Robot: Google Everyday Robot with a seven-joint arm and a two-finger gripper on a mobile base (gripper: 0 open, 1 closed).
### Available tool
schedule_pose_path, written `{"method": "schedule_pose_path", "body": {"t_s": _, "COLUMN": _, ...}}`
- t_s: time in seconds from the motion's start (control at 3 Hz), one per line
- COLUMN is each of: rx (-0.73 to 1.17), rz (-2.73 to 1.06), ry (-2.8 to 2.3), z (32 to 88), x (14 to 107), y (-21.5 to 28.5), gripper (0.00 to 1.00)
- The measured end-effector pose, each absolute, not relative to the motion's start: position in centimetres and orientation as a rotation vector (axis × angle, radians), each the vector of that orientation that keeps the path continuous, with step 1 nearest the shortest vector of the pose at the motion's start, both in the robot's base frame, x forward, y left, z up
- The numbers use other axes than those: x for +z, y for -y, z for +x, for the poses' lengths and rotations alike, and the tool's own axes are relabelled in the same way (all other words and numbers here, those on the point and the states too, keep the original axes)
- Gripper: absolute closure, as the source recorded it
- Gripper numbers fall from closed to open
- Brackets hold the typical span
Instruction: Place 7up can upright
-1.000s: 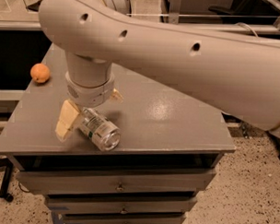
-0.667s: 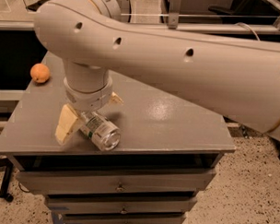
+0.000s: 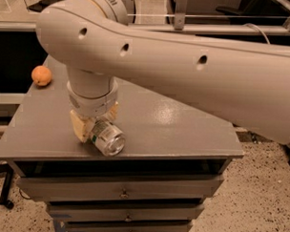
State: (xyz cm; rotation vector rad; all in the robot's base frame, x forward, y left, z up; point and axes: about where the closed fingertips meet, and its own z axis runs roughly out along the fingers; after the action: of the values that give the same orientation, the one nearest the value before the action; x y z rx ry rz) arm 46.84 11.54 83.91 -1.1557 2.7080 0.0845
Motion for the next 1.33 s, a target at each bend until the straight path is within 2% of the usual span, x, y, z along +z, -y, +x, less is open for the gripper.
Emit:
{"method": "schedule_pose_path", "body": {"t_s": 0.67, "rx": 0.184, "rz": -1.128, "ry": -2.587, "z": 48.9, "x": 86.4, "y": -10.8, "gripper": 0.88}}
{"method": "schedule_pose_path", "body": {"t_s": 1.0, "rx": 0.327, "rz": -1.093, "ry": -2.455, "z": 51.8, "x": 88.5, "y": -9.9, "gripper": 1.0}}
{"method": "schedule_pose_path", "body": {"t_s": 1.33, "rx": 0.514, "rz": -1.033, "ry": -2.287, "z": 54.3, "x": 90.7, "y": -9.4, "gripper": 1.0}}
